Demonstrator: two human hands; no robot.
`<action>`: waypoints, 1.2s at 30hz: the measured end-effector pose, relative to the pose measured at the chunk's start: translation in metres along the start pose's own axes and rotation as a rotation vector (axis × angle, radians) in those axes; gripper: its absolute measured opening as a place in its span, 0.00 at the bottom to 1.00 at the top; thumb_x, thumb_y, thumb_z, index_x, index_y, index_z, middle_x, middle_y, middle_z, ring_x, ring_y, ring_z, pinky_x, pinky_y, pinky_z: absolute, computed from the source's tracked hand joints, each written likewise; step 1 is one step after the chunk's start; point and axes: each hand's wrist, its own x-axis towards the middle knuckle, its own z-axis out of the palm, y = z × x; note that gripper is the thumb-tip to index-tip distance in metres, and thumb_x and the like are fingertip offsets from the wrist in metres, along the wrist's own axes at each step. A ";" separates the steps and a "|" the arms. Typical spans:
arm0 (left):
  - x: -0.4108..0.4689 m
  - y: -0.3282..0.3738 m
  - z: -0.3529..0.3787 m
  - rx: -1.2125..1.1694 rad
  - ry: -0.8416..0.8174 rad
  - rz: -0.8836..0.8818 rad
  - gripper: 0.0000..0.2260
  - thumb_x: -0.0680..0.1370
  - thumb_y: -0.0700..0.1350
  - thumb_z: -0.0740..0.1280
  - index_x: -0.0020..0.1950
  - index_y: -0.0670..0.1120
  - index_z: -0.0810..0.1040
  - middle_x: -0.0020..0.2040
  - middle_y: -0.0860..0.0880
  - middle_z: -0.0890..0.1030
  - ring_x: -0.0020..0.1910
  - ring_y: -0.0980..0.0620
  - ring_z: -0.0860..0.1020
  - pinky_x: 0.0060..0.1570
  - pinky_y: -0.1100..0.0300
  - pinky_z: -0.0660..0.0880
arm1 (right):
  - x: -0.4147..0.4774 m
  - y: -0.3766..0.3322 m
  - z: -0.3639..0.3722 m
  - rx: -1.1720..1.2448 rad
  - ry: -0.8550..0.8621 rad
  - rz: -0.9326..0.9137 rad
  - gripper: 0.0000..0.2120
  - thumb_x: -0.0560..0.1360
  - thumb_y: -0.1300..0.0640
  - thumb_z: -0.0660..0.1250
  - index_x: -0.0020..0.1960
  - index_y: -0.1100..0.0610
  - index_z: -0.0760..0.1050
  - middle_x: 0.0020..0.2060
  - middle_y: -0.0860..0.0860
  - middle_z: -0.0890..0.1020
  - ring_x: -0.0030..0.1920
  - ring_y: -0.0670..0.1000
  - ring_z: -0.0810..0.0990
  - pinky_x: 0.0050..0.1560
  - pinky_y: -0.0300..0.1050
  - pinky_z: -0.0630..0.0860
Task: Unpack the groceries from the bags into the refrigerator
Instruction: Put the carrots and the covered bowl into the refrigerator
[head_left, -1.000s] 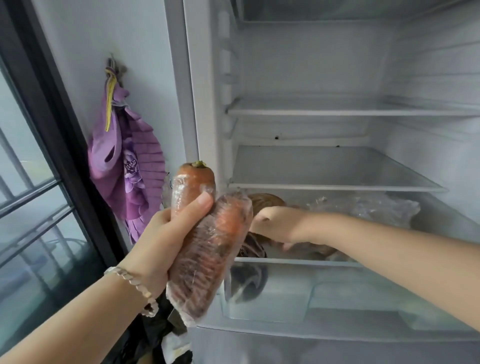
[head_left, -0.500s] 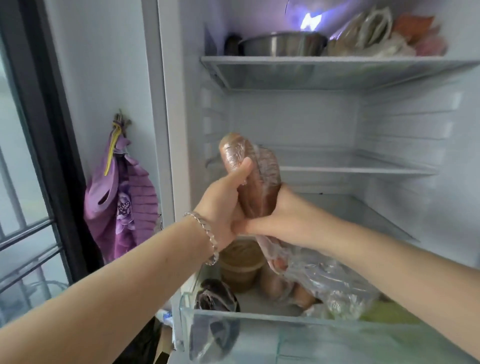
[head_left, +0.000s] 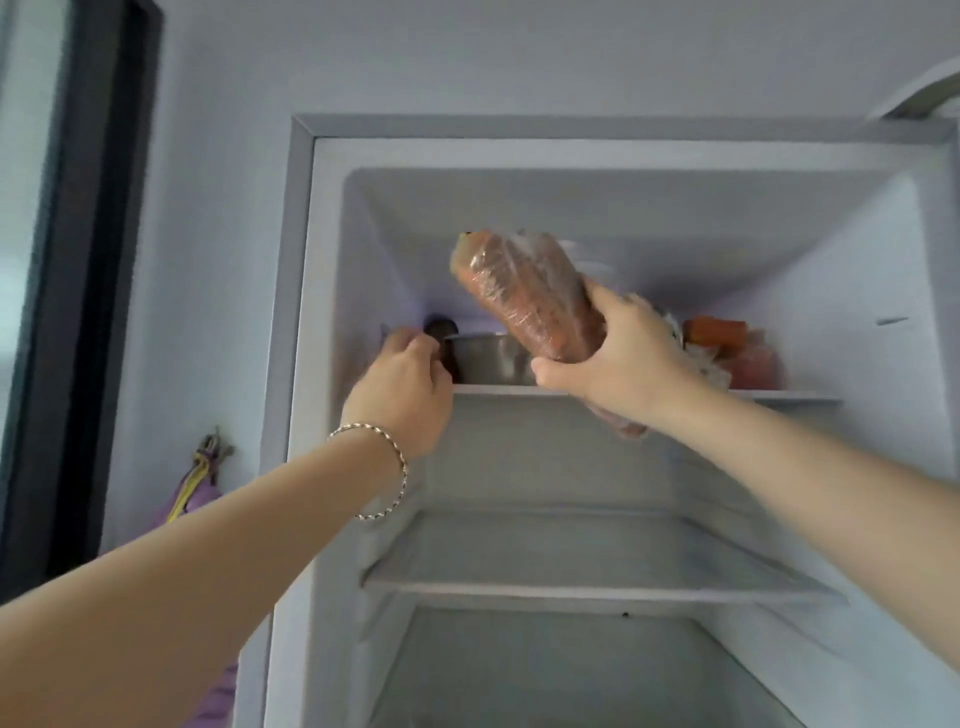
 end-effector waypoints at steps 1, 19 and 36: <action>0.004 -0.005 0.005 0.069 -0.067 -0.007 0.11 0.80 0.41 0.55 0.50 0.39 0.75 0.57 0.41 0.73 0.55 0.40 0.73 0.54 0.53 0.68 | 0.014 0.000 -0.001 -0.062 -0.022 -0.023 0.27 0.62 0.46 0.75 0.60 0.46 0.72 0.49 0.48 0.76 0.48 0.48 0.75 0.43 0.34 0.64; 0.001 -0.025 0.026 0.306 -0.099 0.000 0.17 0.83 0.50 0.47 0.58 0.45 0.72 0.61 0.46 0.68 0.55 0.44 0.70 0.57 0.56 0.62 | 0.081 0.050 0.051 -0.069 -0.495 0.128 0.18 0.71 0.48 0.73 0.59 0.42 0.77 0.53 0.40 0.79 0.57 0.44 0.76 0.59 0.37 0.68; -0.033 0.003 -0.030 0.224 -0.398 -0.116 0.20 0.81 0.40 0.54 0.73 0.40 0.58 0.70 0.40 0.65 0.69 0.42 0.66 0.64 0.54 0.64 | -0.031 -0.012 0.066 -0.032 -0.349 0.192 0.07 0.73 0.58 0.66 0.36 0.51 0.74 0.36 0.50 0.78 0.38 0.51 0.77 0.39 0.41 0.72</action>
